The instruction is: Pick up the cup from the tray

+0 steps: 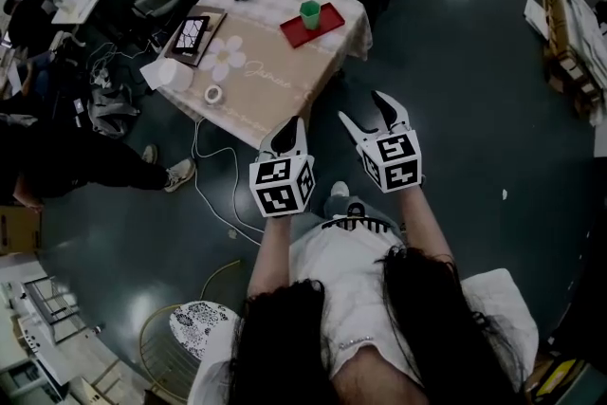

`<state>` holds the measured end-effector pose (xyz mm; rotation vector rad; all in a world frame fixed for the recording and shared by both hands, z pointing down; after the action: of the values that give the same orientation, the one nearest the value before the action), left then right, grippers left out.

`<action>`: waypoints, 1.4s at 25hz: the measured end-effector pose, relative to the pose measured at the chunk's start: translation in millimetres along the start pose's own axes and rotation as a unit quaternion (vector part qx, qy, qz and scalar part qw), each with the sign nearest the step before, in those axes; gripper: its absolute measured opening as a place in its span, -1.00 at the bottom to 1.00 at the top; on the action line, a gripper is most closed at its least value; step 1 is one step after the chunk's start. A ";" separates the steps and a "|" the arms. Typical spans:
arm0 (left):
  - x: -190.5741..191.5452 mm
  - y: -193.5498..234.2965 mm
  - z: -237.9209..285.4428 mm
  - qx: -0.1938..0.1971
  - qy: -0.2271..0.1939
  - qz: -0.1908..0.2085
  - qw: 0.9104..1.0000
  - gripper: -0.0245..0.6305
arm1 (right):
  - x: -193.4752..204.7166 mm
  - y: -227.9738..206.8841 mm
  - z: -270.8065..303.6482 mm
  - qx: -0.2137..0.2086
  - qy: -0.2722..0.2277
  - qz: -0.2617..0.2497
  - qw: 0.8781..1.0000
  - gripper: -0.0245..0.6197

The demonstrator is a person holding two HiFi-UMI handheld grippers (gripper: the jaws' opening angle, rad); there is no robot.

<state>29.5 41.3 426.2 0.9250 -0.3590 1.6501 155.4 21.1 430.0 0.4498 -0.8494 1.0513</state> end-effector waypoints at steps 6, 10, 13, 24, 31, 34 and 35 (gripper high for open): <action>-4.9 3.4 16.7 -0.025 0.012 -0.007 1.000 -0.91 | -8.5 -14.5 19.4 -0.023 0.003 0.003 1.000 0.01; -17.7 17.7 21.3 -0.044 0.003 -0.016 0.999 -0.91 | -22.6 -21.0 31.9 -0.028 -0.002 0.005 1.000 0.01; -26.6 32.5 28.3 -0.054 -0.002 -0.029 0.998 -0.91 | -30.7 -27.5 44.9 -0.027 0.000 0.001 1.000 0.02; -70.6 102.7 90.7 -0.075 0.020 -0.064 0.995 -0.91 | -67.4 -64.3 135.9 -0.021 0.045 0.017 0.999 0.11; -88.6 148.1 130.4 -0.073 0.037 -0.081 0.993 -0.91 | -89.2 -73.3 214.6 -0.017 0.085 -0.016 0.996 0.19; -97.0 164.6 149.6 -0.066 0.046 -0.086 0.993 -0.91 | -98.0 -80.1 246.4 -0.010 0.093 -0.018 0.995 0.19; -99.7 169.5 156.3 -0.064 0.049 -0.086 0.993 -0.91 | -100.1 -82.2 257.1 -0.008 0.098 -0.021 0.995 0.19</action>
<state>-64.2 -181.8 493.7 0.7543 -0.3062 1.4907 105.1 -249.8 513.4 0.3433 -0.6714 1.0311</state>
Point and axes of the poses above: the fingertips, and each gripper's own axes: z forward along the fingers, y to its left, x out of its underside, the point moved 1 cm from there along -z, backward along the fingers, and after that the axes turned 11 degrees about y, right-handed, at the moved point
